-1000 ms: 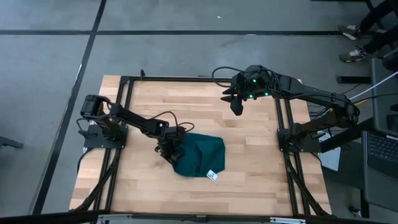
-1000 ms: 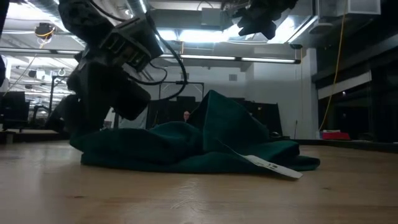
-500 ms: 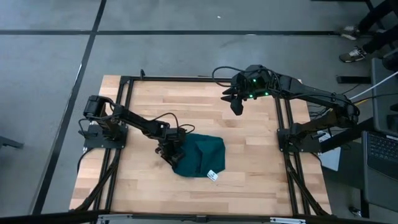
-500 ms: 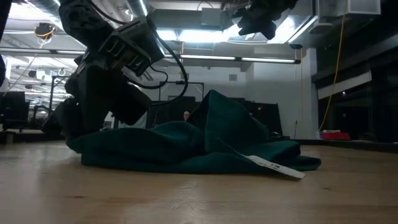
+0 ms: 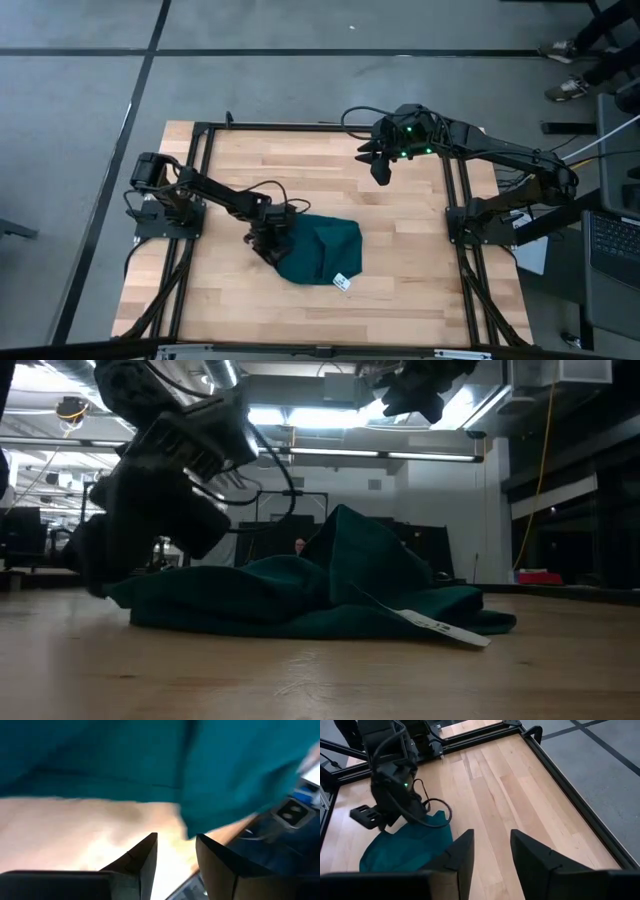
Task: Fold microfiber towels
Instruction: Fold the black towel on the table
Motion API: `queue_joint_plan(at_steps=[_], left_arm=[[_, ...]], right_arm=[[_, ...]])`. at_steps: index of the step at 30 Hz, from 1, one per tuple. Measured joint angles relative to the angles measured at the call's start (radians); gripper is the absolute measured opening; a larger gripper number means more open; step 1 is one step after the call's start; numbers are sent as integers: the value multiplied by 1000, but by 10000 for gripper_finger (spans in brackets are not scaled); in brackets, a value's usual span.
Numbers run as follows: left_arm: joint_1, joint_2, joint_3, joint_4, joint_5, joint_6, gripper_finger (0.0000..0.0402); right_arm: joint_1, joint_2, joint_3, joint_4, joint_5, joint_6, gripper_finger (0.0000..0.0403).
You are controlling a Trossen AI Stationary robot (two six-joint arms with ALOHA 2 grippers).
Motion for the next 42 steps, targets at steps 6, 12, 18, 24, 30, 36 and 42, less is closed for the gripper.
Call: queue_joint_plan(at_steps=[6, 12, 18, 24, 30, 36, 42], left_arm=[[-26, 9, 0, 35, 5, -44, 132], [-48, 15, 0, 18, -26, -44, 132], [-54, 47, 0, 15, -17, -36, 132], [-52, 70, 0, 61, 11, -43, 132], [-16, 72, 0, 82, 12, -46, 132], [37, 72, 0, 127, -4, -43, 132], [60, 72, 0, 131, 20, -40, 132]], right_arm=[[0, 0, 0, 0, -11, 4, 130], [0, 0, 0, 5, -17, 4, 142], [0, 0, 0, 6, -39, 9, 140], [0, 0, 0, 7, -45, 11, 128], [0, 1, 13, 15, -46, 7, 128], [-12, 1, 41, 16, -49, 4, 142], [-32, 1, 43, 8, -93, -10, 148]])
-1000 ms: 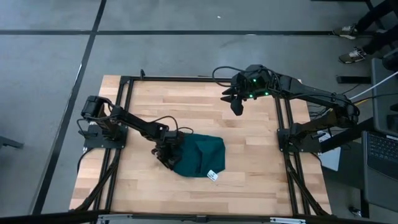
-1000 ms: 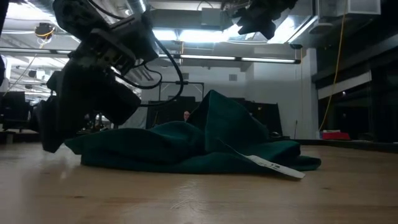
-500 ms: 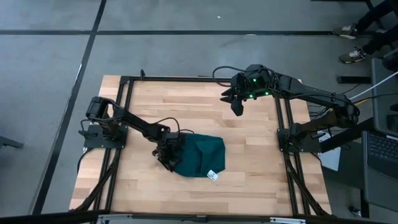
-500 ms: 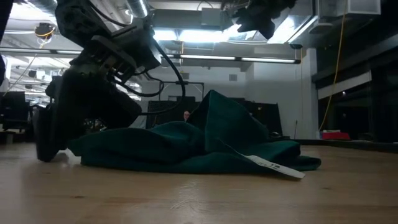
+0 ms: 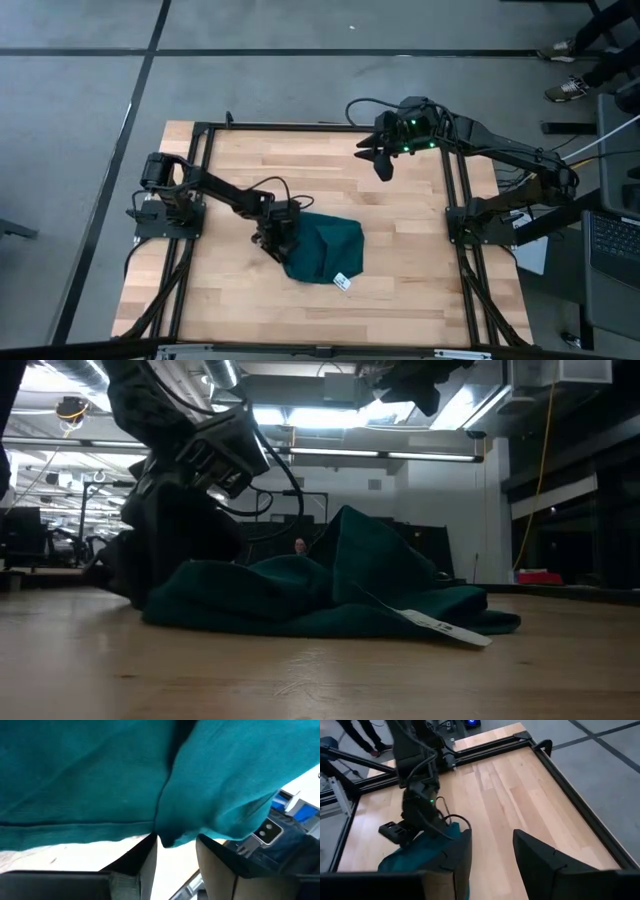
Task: Fold microfiber towels
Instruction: Fold the black towel on the table
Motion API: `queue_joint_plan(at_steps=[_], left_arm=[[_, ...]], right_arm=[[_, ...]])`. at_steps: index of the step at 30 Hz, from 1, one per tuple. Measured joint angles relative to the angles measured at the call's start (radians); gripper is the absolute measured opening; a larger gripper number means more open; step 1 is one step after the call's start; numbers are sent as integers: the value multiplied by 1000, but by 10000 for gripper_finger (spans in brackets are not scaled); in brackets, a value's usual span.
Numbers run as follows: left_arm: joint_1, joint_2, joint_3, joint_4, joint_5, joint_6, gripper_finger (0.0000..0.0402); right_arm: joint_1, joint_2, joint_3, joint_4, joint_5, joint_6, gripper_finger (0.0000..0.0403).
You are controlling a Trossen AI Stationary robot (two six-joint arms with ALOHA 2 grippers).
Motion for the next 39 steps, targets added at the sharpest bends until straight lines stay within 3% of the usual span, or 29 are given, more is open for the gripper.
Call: queue_joint_plan(at_steps=[9, 19, 27, 39], left_arm=[[46, -26, 0, -6, -2, -14, 132], [49, -27, 0, -8, 10, -3, 132], [37, -27, 0, -146, 7, 80, 132], [34, -24, 0, -59, 10, 8, 132]], right_arm=[[-27, 0, 0, 0, -47, -9, 135], [-60, 0, 0, 0, -79, -10, 149], [-60, 0, 0, 0, -84, -10, 144], [-60, 0, 0, 3, -109, -8, 146]])
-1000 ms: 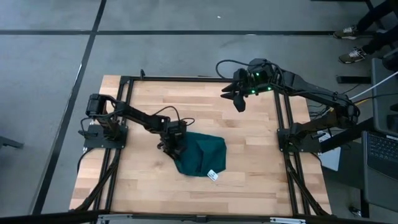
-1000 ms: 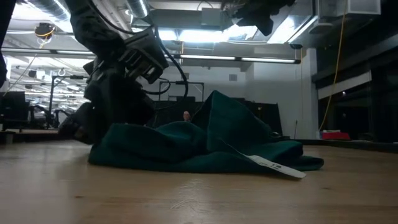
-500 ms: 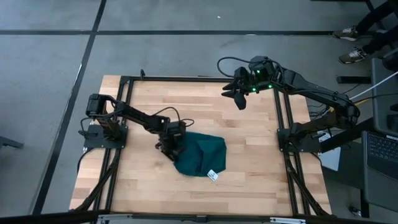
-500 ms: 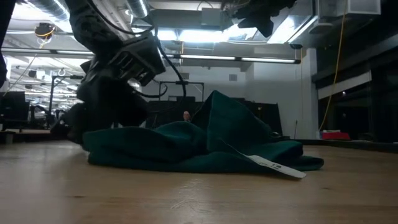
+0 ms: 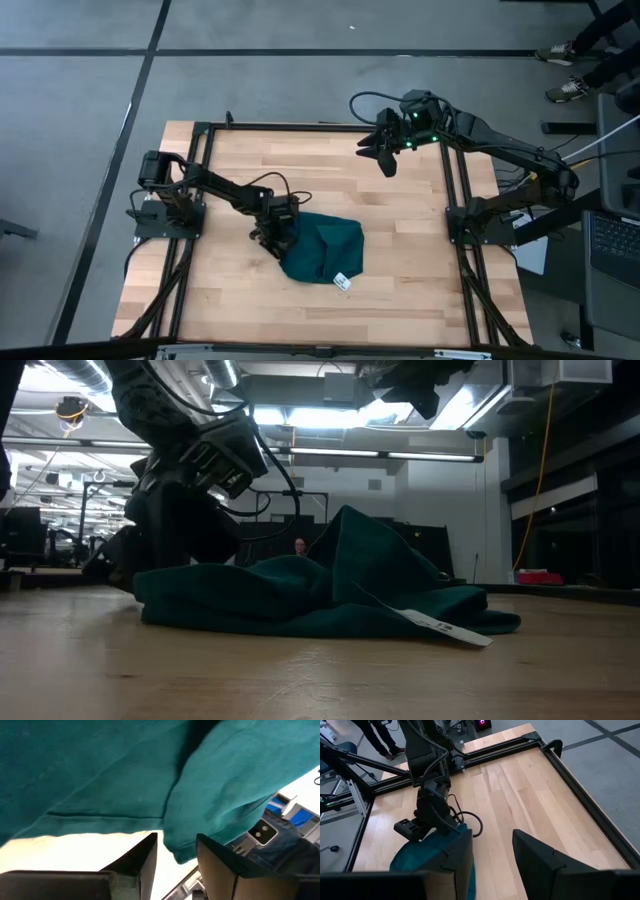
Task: Fold microfiber towels
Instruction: Fold the black towel on the table
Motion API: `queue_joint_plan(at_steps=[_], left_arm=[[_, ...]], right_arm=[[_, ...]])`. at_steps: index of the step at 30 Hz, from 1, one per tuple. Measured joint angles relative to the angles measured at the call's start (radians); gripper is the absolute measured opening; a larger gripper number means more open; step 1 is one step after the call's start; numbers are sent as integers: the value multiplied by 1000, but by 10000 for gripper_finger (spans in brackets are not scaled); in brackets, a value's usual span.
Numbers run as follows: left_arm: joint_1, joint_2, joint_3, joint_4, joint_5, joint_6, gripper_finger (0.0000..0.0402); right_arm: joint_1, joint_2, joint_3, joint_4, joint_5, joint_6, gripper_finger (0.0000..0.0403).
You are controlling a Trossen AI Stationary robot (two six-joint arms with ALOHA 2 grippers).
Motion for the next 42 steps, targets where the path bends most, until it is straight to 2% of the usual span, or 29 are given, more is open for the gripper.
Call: queue_joint_plan(at_steps=[6, 16, 23, 29, 32, 37, 42], left_arm=[[-23, 2, 0, -5, -2, -5, 132], [-44, 18, 0, -4, -22, -19, 132], [-46, 55, 2, 117, 1, -105, 132], [-49, 57, 2, 140, 7, -114, 127], [-51, 57, 2, 137, 17, -106, 105], [-47, 58, 2, 132, 32, -100, 14], [-32, 50, -1, 165, 56, -99, 4]], right_arm=[[0, 0, 0, 0, -4, -1, 150], [-2, 0, 0, -1, -26, -5, 135], [-5, 0, 0, -4, -27, -18, 145], [-21, 0, 0, -4, -45, -20, 144], [-30, 0, 0, -4, -46, -23, 136], [-42, 0, 0, -4, -49, -27, 122], [-43, 0, 0, 6, -49, -50, 111]])
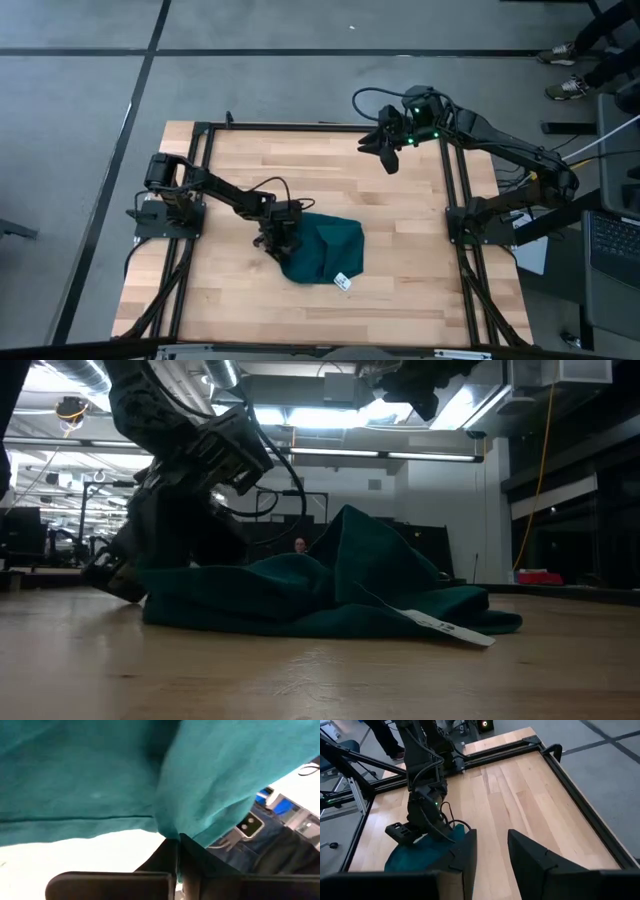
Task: Fold microfiber towels
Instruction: Fold the black towel on the table
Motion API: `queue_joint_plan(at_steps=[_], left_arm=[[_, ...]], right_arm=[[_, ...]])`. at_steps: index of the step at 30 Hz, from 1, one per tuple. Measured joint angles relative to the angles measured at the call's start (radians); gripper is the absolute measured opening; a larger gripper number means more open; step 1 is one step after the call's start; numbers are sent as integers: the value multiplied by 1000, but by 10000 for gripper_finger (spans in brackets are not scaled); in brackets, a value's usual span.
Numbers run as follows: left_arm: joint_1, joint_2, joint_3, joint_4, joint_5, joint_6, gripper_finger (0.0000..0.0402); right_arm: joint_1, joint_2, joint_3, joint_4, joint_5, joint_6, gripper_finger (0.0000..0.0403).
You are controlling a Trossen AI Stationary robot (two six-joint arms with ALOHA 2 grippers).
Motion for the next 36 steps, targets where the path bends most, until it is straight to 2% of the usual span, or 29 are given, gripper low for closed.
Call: queue_joint_plan(at_steps=[7, 10, 17, 21, 28, 33, 36], left_arm=[[115, -100, 49, 3, -95, 30, 3], [177, -158, 85, -65, -141, 88, 3], [302, -278, 219, -405, -193, 340, 2], [358, -345, 315, -635, -246, 474, 2], [441, -468, 470, -1010, -355, 630, 2], [479, -493, 571, -1172, -409, 691, 2], [500, -492, 653, -1206, -440, 734, 2]], right_arm=[[-31, 0, 0, 116, 2, 1, 102], [-57, 0, 24, 124, 6, 6, 105], [-98, -1, 90, 115, 13, 2, 113], [-107, -1, 104, 70, 61, 1, 118], [-107, -1, 118, 58, 87, 2, 120], [-107, -1, 119, 61, 88, 5, 109], [-107, -1, 119, 61, 87, 50, 108]])
